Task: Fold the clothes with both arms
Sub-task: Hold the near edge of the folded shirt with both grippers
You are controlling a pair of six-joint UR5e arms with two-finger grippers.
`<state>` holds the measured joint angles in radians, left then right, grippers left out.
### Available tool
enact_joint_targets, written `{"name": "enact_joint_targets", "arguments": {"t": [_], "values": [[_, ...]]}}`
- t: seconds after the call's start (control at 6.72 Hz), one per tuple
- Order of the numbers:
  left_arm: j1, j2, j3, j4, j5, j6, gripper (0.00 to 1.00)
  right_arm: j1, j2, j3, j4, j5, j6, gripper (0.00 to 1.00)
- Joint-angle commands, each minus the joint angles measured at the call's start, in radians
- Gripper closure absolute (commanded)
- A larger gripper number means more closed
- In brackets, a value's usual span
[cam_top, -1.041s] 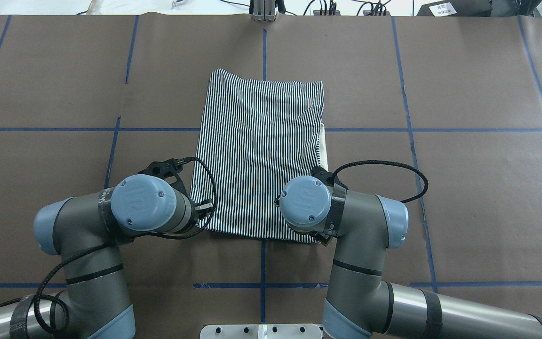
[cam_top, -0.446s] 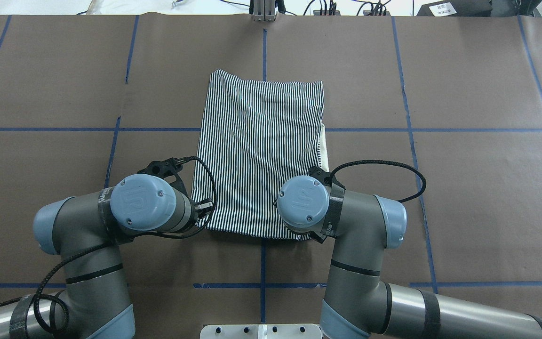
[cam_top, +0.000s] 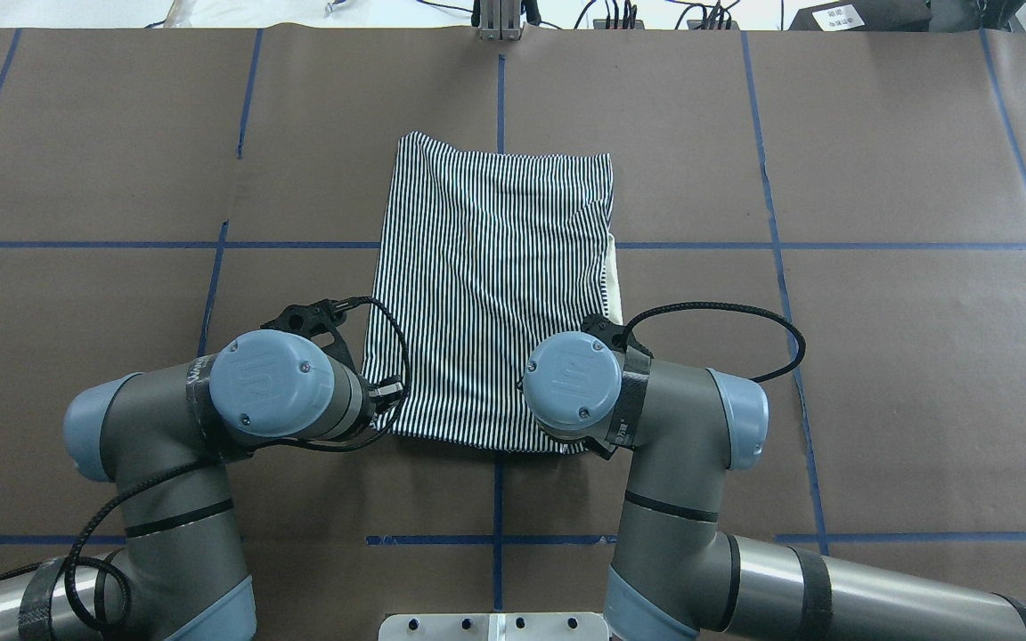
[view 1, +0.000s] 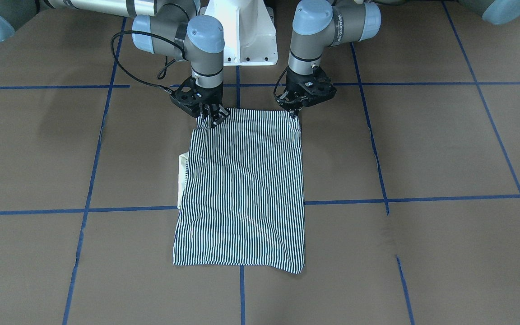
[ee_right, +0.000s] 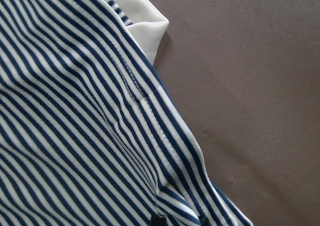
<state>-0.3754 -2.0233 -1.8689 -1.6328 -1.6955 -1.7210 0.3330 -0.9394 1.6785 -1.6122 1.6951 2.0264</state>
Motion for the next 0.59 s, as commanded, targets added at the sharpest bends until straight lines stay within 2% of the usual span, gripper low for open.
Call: {"name": "enact_joint_targets", "arguments": {"t": [0.0, 0.45], "values": [[0.001, -0.001, 0.004, -0.001, 0.0, 0.0, 1.0, 0.0, 0.004, 0.001, 0.032, -0.005, 0.001, 1.0], [0.001, -0.003, -0.015, 0.001, -0.007, 0.0, 1.0, 0.009, 0.001, 0.006, 0.043, -0.003, 0.0, 1.0]]}}
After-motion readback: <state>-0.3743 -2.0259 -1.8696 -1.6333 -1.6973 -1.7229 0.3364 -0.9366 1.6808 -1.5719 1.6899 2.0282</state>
